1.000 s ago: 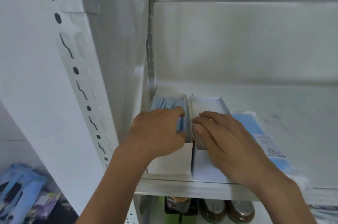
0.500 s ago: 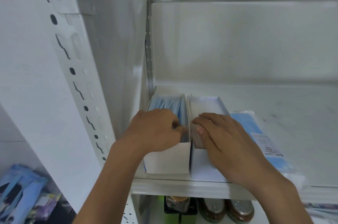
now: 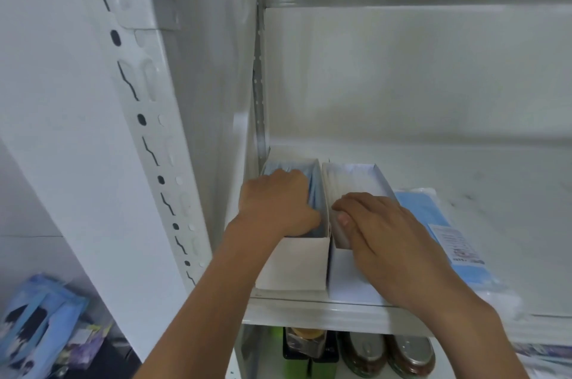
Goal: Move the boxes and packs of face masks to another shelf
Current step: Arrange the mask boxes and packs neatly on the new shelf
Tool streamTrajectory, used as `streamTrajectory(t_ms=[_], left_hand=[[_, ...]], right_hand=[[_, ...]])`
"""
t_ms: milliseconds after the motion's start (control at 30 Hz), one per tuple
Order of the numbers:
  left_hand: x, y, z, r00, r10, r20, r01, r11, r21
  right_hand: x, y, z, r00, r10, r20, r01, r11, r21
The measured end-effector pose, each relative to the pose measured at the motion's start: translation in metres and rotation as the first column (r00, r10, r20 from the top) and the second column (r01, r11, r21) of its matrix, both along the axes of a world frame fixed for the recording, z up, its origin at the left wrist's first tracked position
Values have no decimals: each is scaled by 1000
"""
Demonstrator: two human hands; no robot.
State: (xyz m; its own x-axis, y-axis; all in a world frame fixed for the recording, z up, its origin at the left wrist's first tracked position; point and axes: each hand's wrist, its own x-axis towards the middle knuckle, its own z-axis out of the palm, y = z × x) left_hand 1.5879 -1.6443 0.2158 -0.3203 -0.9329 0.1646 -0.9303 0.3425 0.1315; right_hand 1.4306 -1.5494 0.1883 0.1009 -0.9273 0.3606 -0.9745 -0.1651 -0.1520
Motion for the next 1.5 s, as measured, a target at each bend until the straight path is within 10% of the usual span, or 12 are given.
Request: streamTrajectory(t_ms=[200,600,1500], left_hand=[[19,16,-4,895,9,-447,-64,992,-108],[35,39,-21,967,-227,-120,184,939,-290],[37,55,-52,819,-164,-550,30,969,-245]], right_hand=[[0,-2,-1,1000,16,15,-16,1000,2],[17,-14,17,981,164,104,-177,976,126],[57,-15,19,956,289,49,-293,947,135]])
